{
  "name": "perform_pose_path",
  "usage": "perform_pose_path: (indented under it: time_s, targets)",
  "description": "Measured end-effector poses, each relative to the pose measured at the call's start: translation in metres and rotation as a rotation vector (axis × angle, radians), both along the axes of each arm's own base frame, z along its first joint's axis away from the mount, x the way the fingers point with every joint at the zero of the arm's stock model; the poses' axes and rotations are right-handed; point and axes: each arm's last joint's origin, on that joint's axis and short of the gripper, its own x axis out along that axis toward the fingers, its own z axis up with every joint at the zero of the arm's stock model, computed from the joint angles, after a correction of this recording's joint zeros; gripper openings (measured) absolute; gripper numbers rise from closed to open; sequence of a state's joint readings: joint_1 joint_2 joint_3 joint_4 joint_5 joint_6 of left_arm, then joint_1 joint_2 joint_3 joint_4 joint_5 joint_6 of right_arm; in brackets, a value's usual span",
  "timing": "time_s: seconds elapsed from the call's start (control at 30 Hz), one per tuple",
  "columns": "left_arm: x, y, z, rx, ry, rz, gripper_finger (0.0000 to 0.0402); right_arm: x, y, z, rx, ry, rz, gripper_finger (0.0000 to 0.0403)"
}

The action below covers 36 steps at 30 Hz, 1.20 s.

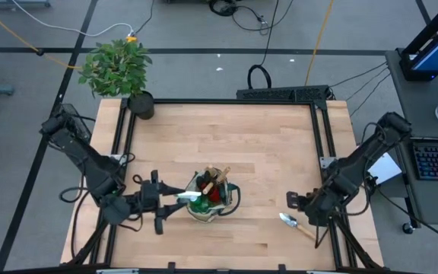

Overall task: Pick & Place Garden tools in Gardening bag
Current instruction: Put the trowel into the gardening bag

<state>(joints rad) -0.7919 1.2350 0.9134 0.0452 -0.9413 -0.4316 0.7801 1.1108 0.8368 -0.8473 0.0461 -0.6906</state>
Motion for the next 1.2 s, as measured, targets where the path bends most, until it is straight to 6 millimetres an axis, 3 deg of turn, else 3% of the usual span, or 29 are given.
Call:
perform_pose_path:
  time_s: [0.27, 0.53, 1.0, 1.2]
  targets:
    - [-0.007, -0.008, 0.0, -0.064, -0.011, -0.03, 0.0191, -0.005, 0.02, -0.006, -0.042, -0.057, 0.236, 0.0]
    - [-0.013, -0.014, 0.0, -0.063, -0.009, -0.062, 0.0191, -0.012, 0.032, -0.011, -0.029, -0.024, 0.217, 0.0005]
    - [-0.013, -0.015, 0.003, -0.162, -0.045, -0.054, 0.0191, -0.025, 0.058, -0.022, 0.03, 0.031, 0.318, 0.014]
    - [-0.013, -0.016, 0.005, -0.167, -0.058, -0.057, 0.0191, -0.028, 0.071, -0.038, -0.084, -0.013, 0.475, 0.0164]
